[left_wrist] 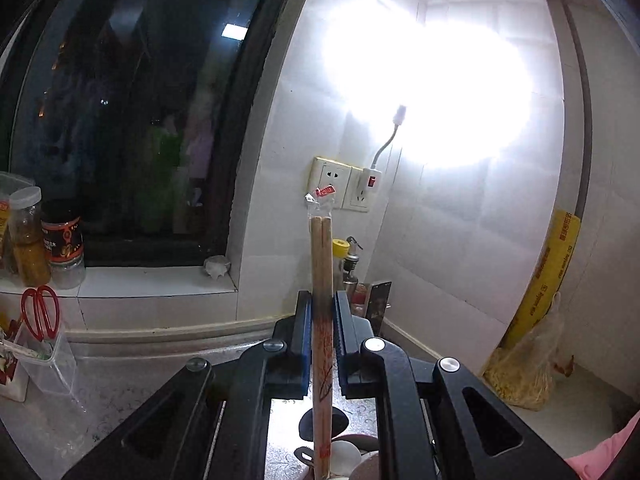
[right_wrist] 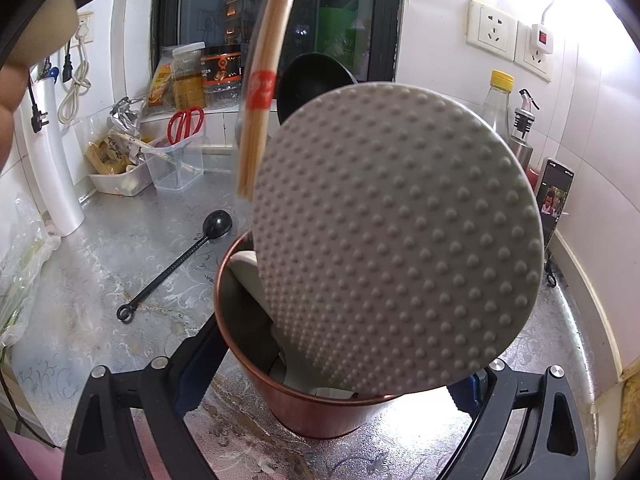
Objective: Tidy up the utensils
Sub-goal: 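Lower the chopsticks into the red container and open the left tool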
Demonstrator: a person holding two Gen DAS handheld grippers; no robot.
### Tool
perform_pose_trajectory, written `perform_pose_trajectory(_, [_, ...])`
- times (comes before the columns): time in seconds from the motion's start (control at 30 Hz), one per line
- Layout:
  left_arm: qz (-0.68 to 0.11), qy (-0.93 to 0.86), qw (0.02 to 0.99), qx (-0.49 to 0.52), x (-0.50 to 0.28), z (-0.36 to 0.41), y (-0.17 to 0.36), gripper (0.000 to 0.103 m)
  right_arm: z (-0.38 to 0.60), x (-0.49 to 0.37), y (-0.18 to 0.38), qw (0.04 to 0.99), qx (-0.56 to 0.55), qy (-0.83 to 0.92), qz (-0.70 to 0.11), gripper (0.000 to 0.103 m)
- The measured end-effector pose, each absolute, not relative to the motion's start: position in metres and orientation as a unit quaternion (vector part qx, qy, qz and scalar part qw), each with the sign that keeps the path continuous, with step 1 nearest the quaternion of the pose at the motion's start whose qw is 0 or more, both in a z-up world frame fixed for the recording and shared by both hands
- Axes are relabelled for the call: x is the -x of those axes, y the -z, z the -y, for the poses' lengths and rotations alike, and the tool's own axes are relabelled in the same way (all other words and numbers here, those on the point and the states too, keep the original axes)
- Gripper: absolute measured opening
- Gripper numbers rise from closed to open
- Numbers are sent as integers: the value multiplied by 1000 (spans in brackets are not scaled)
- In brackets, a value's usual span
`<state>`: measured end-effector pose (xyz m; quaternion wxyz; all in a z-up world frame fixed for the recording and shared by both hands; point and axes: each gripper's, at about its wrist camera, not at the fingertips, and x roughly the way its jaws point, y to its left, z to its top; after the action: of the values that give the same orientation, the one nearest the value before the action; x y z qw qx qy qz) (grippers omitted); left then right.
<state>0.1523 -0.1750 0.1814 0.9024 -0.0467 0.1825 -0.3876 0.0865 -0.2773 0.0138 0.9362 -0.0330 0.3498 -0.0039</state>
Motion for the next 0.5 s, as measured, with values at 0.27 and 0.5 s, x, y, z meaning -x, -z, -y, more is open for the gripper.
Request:
perform_pose_trajectory(0.27, [-176,387,905,27,-142,180,-178,10,278,-85,-14,936,32,3,-350,97])
perform_pose_trajectory(0.5, [-187,391,901,26,-133,172,-176,10,279,-84,-15,936,32,3,-350,97])
